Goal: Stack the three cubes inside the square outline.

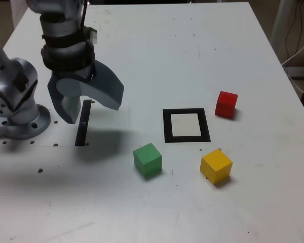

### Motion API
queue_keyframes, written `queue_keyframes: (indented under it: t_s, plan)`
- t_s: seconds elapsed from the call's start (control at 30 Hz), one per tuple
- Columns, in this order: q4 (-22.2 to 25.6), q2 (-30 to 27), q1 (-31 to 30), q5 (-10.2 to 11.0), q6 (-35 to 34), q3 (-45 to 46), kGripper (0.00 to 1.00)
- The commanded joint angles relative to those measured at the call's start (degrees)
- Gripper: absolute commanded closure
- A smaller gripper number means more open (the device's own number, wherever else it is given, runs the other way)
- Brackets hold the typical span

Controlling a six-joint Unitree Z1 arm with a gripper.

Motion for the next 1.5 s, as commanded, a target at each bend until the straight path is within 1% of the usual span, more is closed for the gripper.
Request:
queue_keyframes:
  t_s: [0.0,0.27,0.47,0.6,0.73,0.9,1.03,1.2,1.47]
  plan:
    - [0.0,-0.1,0.1,0.0,-0.1,0.1,0.01]
    - [0.1,-0.1,0.1,0.1,-0.3,0.2,0.01]
    - [1.0,-0.4,0.1,0.1,-0.7,0.0,0.01]
    - [2.1,-0.3,0.1,0.1,-0.7,-2.9,0.01]
    - [5.2,1.8,0.1,-0.3,0.4,-8.5,0.02]
    - [7.7,7.7,0.1,-0.7,4.6,-17.2,0.02]
    - [8.5,15.1,0.1,-0.6,9.8,-26.3,0.02]
    - [11.0,22.7,0.1,0.6,13.3,-36.4,0.02]
    - [15.6,32.2,1.3,2.0,16.5,-49.4,0.02]
